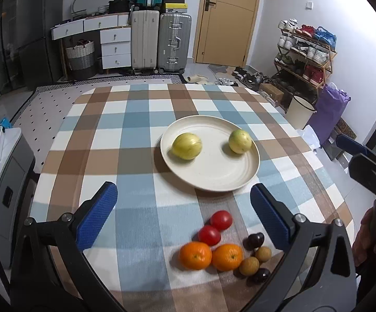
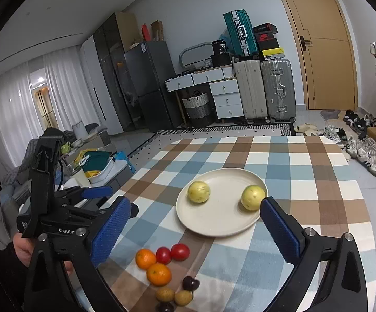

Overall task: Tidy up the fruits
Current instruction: 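Lift both tools away from the plate back toward the fruits, then grasp an orange with the left tool while the right tool grasps the other orange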

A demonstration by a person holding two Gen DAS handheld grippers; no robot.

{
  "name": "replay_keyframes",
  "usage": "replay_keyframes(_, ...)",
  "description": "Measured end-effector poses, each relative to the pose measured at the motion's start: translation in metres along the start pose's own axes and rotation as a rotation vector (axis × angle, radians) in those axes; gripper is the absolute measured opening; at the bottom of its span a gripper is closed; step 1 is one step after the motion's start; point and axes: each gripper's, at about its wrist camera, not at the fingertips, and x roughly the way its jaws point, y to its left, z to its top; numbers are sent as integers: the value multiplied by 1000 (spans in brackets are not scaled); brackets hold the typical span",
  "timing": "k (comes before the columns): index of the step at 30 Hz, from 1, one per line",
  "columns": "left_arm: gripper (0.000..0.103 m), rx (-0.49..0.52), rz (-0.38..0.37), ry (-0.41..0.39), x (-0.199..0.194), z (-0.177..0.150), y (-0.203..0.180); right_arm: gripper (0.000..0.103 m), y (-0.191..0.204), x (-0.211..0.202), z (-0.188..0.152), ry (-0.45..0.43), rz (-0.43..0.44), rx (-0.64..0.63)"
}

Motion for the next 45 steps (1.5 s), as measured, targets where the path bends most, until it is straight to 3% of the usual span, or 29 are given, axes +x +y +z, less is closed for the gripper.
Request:
replay_keyframes(8,102,-17,14,32,-4,-30,2,103,12,-10,-25,13,-22,-24)
replay_keyframes(16,102,-32,8,84,17,-53,13,103,15,-6,-44,48,-17,-12)
replay_keyframes(32,101,-89,-99,203,68,-75,23,103,14,11,-50,99,-9,-11)
replay_keyframes(40,76,-147,-200,242,80,-81,30,103,11,15,-51,109,-10,-7)
replay_keyframes(42,52,-151,-238,252,82,-81,31,103,11,15,-51,109,-10,-8)
replay_keyframes(44,38,-167,-300,263,83,-81,32,103,11,15,-50,109,-11,-6)
replay_keyframes(45,37,-170,-308,263,83,-81,31,103,11,15,-50,109,-11,-5)
